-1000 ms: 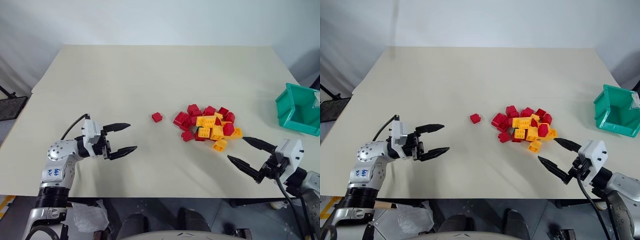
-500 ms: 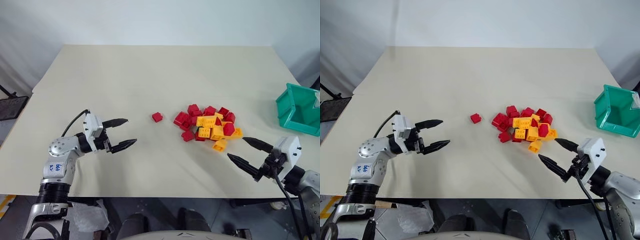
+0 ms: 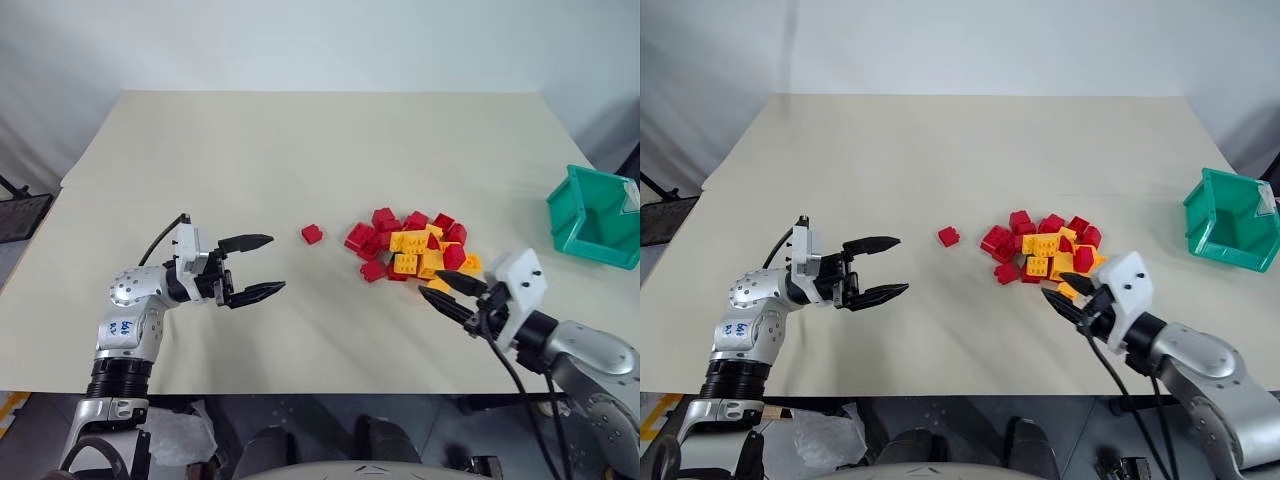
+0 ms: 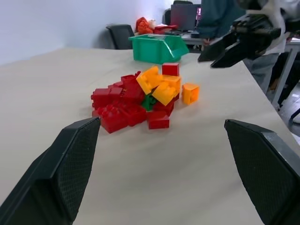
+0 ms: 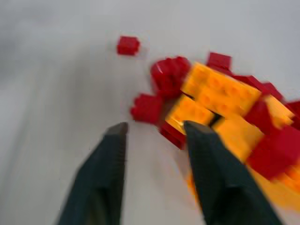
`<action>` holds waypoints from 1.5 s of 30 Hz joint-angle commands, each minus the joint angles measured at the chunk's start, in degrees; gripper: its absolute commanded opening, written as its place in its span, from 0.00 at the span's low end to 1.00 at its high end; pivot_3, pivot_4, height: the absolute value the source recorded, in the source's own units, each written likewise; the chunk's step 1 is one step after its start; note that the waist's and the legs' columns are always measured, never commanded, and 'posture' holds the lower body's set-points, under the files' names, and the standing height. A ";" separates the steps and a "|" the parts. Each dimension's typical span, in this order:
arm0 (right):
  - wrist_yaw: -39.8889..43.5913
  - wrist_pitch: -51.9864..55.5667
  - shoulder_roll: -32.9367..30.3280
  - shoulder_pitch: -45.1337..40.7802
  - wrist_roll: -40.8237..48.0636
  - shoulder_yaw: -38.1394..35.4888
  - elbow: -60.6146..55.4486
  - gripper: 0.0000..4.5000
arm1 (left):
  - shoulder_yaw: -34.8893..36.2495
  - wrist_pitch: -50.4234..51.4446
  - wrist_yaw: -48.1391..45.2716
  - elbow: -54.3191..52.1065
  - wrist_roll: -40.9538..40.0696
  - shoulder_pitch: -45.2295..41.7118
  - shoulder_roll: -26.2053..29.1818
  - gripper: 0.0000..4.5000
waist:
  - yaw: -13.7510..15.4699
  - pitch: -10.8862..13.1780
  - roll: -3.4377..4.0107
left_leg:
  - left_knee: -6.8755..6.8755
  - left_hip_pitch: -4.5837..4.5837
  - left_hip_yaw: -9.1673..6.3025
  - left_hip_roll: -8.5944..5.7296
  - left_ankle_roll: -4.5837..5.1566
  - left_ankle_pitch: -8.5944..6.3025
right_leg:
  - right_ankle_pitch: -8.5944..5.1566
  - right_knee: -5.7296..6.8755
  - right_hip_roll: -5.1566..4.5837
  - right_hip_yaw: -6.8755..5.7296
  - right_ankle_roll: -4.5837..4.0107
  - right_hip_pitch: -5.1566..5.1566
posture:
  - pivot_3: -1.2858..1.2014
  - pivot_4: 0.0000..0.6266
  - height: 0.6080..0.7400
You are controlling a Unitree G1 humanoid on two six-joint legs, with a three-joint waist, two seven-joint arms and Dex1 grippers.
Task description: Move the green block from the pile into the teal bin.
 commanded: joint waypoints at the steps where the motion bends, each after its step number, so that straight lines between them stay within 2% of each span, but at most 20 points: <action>1: -4.14 4.10 1.87 -3.62 -0.08 3.68 -1.24 0.12 | 0.77 -0.86 -1.55 -2.41 -1.90 -0.57 0.28 1.00 | 0.05 0.00 0.00 | 0.05 -0.03 0.00 -0.01 0.04 -0.02 | 0.00 0.00 -0.01 0.00 0.00 0.00 | 0.52 0.24 1.00; 3: -4.61 4.58 2.70 -4.92 -0.88 6.00 -0.53 0.00 | 0.64 -0.92 -2.42 -3.20 -2.15 -0.51 0.37 1.00 | 0.01 0.00 0.00 | 0.08 -0.04 0.00 0.00 0.07 -0.04 | 0.00 0.01 -0.01 0.00 0.00 0.00 | 0.52 0.24 1.00; 8: -4.79 1.42 5.03 -10.28 -6.92 13.20 7.38 0.00 | -0.92 0.53 -3.81 -5.36 -1.51 -1.90 1.63 1.00 | -0.15 0.00 0.00 | 0.15 -0.07 0.04 -0.02 0.17 -0.11 | 0.00 -0.02 0.00 -0.01 0.00 0.00 | 0.52 0.24 1.00; 16: -0.84 -7.02 7.84 -18.30 -13.57 17.28 22.37 0.00 | -3.64 1.41 -3.80 -5.69 0.22 -3.43 2.60 1.00 | -0.58 0.00 0.00 | 0.21 -0.09 0.10 -0.03 0.24 -0.16 | 0.01 -0.01 0.01 0.00 0.01 0.00 | 0.52 0.24 1.00; 23: 1.23 -14.67 8.13 -23.35 -17.49 14.74 34.19 0.00 | -3.81 1.11 -3.02 -7.63 -0.20 -1.62 2.40 1.00 | -1.38 0.00 0.00 | 0.21 -0.10 0.09 -0.02 0.25 -0.17 | 0.02 0.00 0.00 -0.01 0.04 0.00 | 0.52 0.24 1.00; 30: -1.24 -22.68 8.28 -27.60 -20.74 9.35 47.97 0.00 | -3.59 1.24 -2.25 -8.48 -0.41 -0.93 2.36 1.00 | -1.38 0.00 0.00 | 0.24 -0.10 0.11 -0.01 0.24 -0.18 | 0.03 -0.01 -0.03 -0.01 0.06 0.00 | 0.52 0.24 1.00; 33: 0.16 -23.95 7.90 -27.28 -21.10 8.61 48.13 0.00 | -3.57 1.28 -1.94 -8.44 -0.50 -1.10 2.07 1.00 | -1.46 0.00 0.00 | 0.23 -0.10 0.11 0.01 0.22 -0.19 | 0.03 0.00 -0.02 -0.01 0.06 0.00 | 0.52 0.24 1.00; 42: 7.81 -19.81 6.17 -21.41 -17.07 8.21 35.30 0.00 | -3.70 1.30 -1.06 -8.37 -0.54 -1.19 1.26 1.00 | -1.42 0.01 0.01 | 0.22 -0.11 0.11 0.02 0.21 -0.23 | 0.03 -0.04 -0.02 -0.03 0.07 0.00 | 0.52 0.24 1.00; 45: 8.10 -18.30 5.38 -23.21 -15.91 6.54 33.51 0.00 | -3.57 1.23 -1.01 -7.90 -0.53 -1.60 1.16 1.00 | -1.43 0.01 0.01 | 0.23 -0.10 0.12 0.02 0.22 -0.24 | 0.03 -0.05 -0.02 -0.02 0.07 0.00 | 0.52 0.24 1.00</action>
